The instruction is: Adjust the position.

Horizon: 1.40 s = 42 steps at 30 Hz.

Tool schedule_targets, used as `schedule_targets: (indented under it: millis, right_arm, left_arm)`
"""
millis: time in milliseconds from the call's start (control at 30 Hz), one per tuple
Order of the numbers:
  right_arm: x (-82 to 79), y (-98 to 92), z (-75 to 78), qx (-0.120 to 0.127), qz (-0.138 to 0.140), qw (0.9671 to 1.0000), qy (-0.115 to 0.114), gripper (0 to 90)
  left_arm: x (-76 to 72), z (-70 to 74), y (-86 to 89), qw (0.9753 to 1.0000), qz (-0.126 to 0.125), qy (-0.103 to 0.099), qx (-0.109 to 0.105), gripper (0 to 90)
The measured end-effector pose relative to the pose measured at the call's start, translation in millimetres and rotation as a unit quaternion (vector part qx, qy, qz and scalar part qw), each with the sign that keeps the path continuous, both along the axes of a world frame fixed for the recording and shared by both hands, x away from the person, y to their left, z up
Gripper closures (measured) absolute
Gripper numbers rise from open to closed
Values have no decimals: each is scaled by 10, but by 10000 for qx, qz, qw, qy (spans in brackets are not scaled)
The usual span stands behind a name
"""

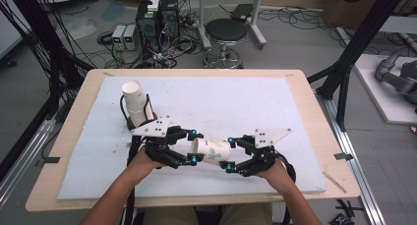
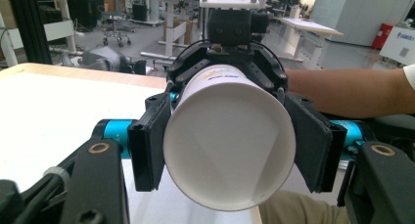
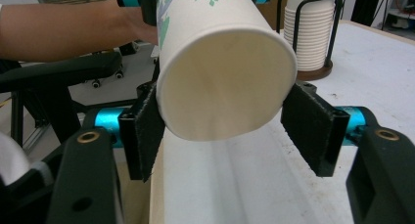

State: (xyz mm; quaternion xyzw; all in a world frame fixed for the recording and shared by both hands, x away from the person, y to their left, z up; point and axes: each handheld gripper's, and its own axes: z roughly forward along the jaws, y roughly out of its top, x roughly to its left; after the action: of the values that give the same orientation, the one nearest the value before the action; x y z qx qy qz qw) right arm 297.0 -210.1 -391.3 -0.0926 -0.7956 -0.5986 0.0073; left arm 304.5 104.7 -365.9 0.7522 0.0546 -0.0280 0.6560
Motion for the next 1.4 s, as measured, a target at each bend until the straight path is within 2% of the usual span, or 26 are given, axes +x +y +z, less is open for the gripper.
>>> schedule_targets:
  millis: [133, 200, 233, 367, 500, 700, 800, 1033, 1133, 1400]
  right_arm:
    - [3, -17, 8, -58, 52, 10000, -2, 385]
    - [-3, -26, 22, -97, 107, 9999, -11, 392]
    - [-2, -28, 29, -128, 123, 9998, -27, 392]
    - [0, -60, 46, -186, 109, 9998, -8, 392]
    - [17, -89, 59, -226, 46, 9997, 37, 387]
    - [45, -74, 89, -682, -138, 9976, -7, 383]
    - [69, -49, 111, -821, -171, 9965, -15, 385]
    - [101, 55, 235, -1271, -80, 9917, -151, 388]
    - [108, 91, 287, -1501, -50, 9883, -264, 388]
    - [120, 174, 413, -2084, 9, 9770, -459, 388]
  left_arm:
    - [-21, -3, -22, 9999, 23, 44, 120, 343]
    - [-25, 1, -50, 9994, 159, 197, 235, 163]
    - [-24, 3, -52, 9992, 172, 251, 274, 118]
    - [-33, 10, -32, 9990, 173, 175, 363, 118]
    - [-30, 39, 11, 9984, 312, 136, 454, 118]
    - [-21, 96, 42, 9953, 572, 107, 776, 121]
    - [-19, 115, 41, 9939, 565, 76, 939, 122]
    - [-18, 161, 5, 9885, 578, -71, 1393, 128]
    - [-13, 174, -9, 9871, 582, -78, 1489, 128]
    - [0, 202, -97, 9790, 476, -231, 1969, 131]
